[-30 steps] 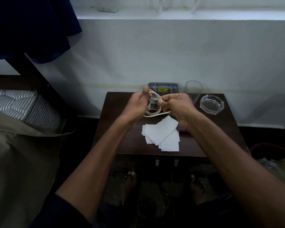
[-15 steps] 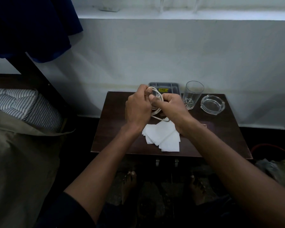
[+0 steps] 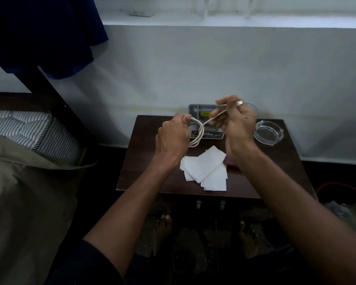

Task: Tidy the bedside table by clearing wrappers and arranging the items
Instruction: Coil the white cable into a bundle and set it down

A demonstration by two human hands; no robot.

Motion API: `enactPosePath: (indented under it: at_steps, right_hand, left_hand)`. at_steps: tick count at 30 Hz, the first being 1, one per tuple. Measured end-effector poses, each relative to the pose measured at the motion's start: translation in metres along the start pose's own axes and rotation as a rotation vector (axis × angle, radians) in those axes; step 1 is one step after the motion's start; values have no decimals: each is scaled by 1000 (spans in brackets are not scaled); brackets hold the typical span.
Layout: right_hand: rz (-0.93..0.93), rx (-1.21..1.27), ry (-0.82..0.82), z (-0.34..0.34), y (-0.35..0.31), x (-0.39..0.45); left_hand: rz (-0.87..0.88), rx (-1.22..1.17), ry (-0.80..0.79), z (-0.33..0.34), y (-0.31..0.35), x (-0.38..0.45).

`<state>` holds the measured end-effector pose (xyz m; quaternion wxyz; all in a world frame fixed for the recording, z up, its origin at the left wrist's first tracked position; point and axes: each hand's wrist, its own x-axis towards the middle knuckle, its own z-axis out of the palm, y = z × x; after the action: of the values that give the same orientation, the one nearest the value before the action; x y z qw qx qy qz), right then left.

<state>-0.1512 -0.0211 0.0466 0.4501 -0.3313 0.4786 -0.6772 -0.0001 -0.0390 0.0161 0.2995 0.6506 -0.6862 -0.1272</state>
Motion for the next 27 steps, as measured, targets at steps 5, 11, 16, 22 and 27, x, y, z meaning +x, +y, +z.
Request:
enactPosePath:
  at_steps: [5,11,16,22,27]
  right_hand:
    - [210,247,187,-13,-1,14]
    - [578,64,101,-15,6,28]
    - [465,-135,-108,-7,11,17]
    - [544,-279,-140,-10,7,13]
    - [725,-254,-261,-13,2,13]
  left_hand:
    - [69,-35,-95,-1,5,2]
    - [238,-306,-158,-4,2,4]
    - [364,-349,-196,-4,2,3]
    - [295,-286,-37,-4,1,2]
    - [169,-178,-94,-4,-4,3]
